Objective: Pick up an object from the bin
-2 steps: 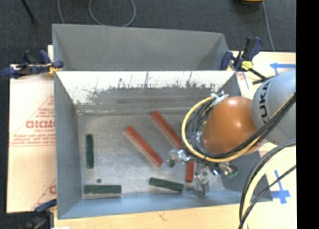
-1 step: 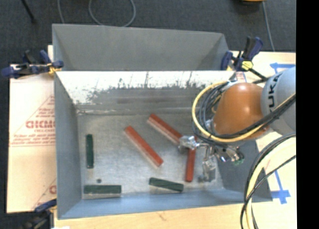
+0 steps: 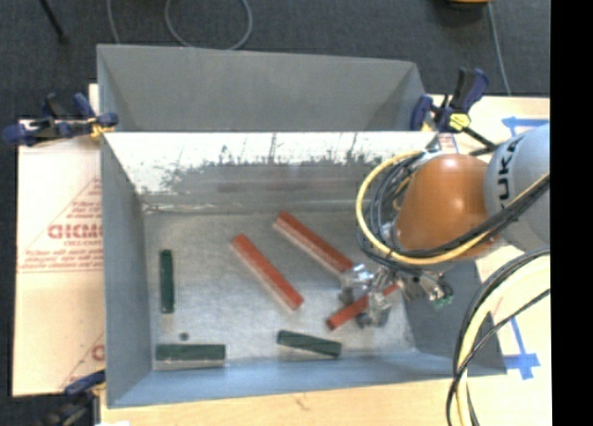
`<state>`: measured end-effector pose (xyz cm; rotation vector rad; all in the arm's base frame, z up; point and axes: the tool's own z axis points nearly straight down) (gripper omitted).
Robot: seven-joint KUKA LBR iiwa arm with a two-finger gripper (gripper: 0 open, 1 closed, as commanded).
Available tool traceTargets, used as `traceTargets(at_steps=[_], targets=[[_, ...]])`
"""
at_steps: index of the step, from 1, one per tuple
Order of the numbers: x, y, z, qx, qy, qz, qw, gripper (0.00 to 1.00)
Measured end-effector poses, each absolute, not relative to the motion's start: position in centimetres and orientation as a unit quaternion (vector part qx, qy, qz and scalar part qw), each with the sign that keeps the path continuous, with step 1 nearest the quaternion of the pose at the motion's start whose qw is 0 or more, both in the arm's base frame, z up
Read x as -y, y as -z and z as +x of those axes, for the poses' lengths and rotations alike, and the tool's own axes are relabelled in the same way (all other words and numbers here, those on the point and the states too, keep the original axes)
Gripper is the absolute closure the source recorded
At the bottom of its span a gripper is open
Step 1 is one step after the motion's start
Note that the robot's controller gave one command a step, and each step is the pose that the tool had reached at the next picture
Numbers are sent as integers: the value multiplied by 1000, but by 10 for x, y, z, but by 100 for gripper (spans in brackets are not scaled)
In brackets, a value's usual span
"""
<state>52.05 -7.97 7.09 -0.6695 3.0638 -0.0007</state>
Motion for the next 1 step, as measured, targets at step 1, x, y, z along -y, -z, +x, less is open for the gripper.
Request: traceTargets(at_steps=[1], targets=[[69, -236, 508, -979, 2, -203, 5, 100]])
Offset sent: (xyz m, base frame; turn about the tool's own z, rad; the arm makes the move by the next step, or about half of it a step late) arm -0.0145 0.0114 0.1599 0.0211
